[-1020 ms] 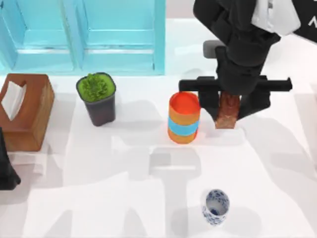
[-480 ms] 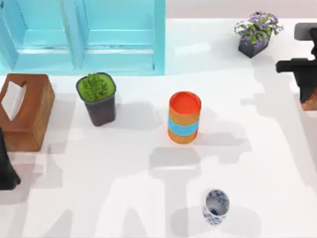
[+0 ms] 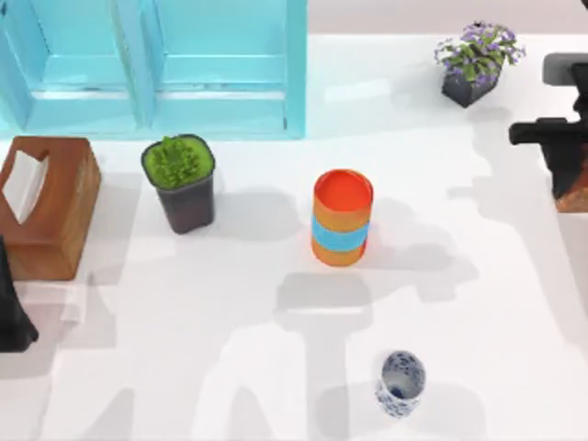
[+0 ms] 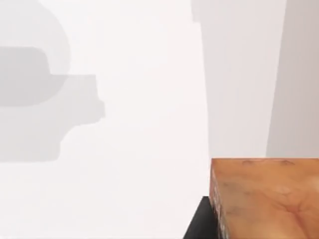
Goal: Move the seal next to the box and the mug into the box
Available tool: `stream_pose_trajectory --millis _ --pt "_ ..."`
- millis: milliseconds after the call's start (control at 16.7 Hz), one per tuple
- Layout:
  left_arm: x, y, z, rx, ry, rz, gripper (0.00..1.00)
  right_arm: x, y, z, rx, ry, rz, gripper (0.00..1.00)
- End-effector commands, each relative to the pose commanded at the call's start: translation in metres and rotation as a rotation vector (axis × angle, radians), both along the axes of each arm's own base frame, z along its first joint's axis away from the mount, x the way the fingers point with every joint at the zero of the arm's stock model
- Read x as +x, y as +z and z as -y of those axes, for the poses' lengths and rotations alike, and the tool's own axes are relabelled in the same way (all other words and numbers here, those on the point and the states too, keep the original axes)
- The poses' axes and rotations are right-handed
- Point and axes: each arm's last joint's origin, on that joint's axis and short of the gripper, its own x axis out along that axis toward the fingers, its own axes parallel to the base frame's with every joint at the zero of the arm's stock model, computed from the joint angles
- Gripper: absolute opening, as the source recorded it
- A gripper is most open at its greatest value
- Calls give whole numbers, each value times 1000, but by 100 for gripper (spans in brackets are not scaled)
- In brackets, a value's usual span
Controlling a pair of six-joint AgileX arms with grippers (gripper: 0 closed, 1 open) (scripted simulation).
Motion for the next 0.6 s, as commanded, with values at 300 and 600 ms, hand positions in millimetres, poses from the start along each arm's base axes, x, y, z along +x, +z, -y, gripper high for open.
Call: stream_pose_trajectory --millis 300,600 --pt "0 0 0 0 0 0 100 1 -22 0 0 -1 3 0" --pt "0 0 0 0 0 0 100 0 -45 0 2 2 10 0"
